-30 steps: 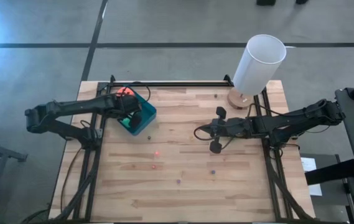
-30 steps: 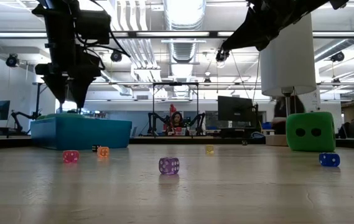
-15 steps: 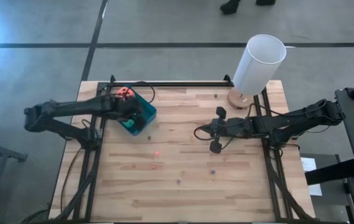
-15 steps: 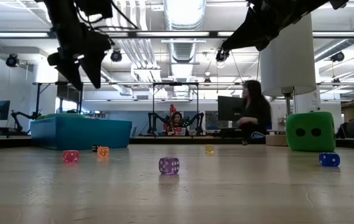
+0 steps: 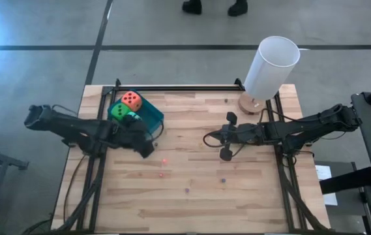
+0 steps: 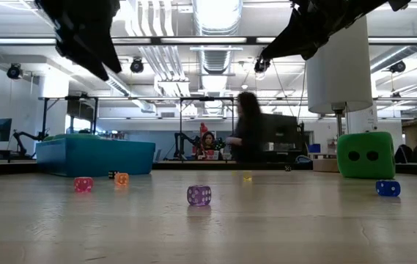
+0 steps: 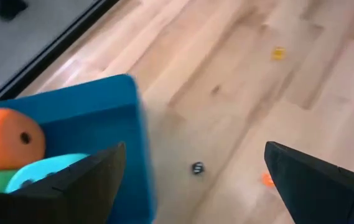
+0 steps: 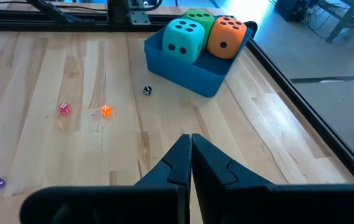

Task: Pick & Place Dice
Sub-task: Put the big green dice into the blue bin

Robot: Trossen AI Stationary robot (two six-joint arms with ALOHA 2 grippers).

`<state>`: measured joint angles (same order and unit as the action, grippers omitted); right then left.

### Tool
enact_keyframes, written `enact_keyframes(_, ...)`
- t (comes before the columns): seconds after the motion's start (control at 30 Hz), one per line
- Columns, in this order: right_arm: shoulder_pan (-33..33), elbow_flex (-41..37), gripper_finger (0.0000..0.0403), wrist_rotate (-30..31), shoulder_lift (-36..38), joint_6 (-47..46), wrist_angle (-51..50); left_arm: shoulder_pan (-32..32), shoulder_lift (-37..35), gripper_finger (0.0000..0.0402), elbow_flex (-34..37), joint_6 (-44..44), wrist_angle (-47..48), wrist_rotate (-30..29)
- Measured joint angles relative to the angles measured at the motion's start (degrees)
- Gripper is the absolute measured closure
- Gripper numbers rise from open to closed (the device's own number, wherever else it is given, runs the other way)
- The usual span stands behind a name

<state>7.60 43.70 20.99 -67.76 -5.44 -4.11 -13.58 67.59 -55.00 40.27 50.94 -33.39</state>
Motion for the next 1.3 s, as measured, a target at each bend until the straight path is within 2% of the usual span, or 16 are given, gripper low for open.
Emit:
enact_keyframes(0.27, 0.0, 0.0, 0.0394, 0.0, 0.0, -0.1, 0.0, -6.2, 0.0, 0.0016, 0.0, 0.2, -3.0, -0.1)
enact_keyframes(0.67, 0.0, 0.0, 0.0394, 0.0, 0.0, -2.8, -0.6, -7.1, 0.0, 0.0017, 0.1, 0.0, -3.8, -1.5)
enact_keyframes(0.93, 0.0, 0.0, 0.0394, 0.0, 0.0, -13.3, -13.6, -7.1, 0.0, 0.0025, 0.1, 0.1, -4.2, -1.6)
enact_keyframes(1.3, 0.0, 0.0, 0.0394, 0.0, 0.2, -19.8, -24.1, -7.1, 0.0, 0.0030, 0.1, 0.0, -4.5, -1.6)
